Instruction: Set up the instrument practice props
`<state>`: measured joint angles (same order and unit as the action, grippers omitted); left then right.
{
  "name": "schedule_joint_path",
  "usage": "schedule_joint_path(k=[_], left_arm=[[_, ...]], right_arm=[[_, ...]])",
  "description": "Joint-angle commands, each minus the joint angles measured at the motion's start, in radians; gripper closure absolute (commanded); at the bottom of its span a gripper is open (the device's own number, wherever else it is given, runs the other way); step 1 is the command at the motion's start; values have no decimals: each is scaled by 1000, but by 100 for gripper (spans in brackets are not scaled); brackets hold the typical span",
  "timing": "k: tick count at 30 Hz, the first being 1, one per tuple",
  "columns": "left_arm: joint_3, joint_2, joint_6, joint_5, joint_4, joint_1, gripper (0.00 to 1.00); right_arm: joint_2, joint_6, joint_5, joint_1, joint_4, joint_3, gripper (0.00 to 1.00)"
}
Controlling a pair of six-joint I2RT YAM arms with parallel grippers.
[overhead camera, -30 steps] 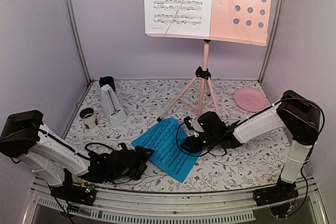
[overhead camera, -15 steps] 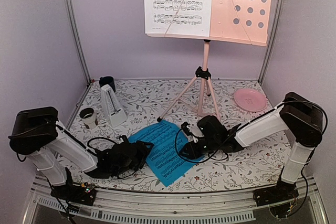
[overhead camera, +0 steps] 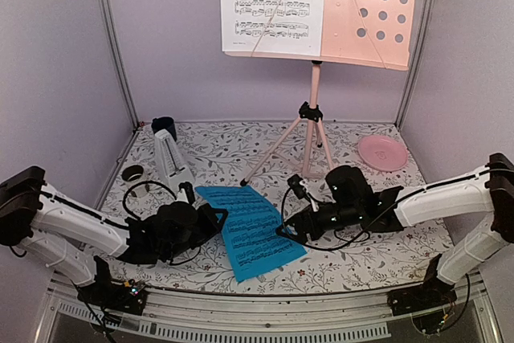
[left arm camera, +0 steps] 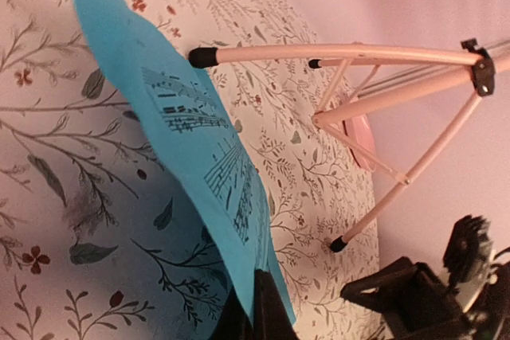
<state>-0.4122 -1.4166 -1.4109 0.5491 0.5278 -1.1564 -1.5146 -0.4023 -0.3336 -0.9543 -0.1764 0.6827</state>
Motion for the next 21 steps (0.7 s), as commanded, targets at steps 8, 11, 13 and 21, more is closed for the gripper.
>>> schedule_joint_path(k=[8,11,13,21], left_arm=[[-192,280,1134,-423,-240,-30,100],[-273,329,1328,-486,-400,-62,100],[-293,376,1418,-516,-449,-74,100],[-416,469,1658,-487,-618,-99,100]], right_arm=[[331,36,-120,149,2,-26,10],[393,42,-153,195,2,-45,7],[426,51,-182,214,4,-57,4],[563,98,-181,240,34,-76,1]])
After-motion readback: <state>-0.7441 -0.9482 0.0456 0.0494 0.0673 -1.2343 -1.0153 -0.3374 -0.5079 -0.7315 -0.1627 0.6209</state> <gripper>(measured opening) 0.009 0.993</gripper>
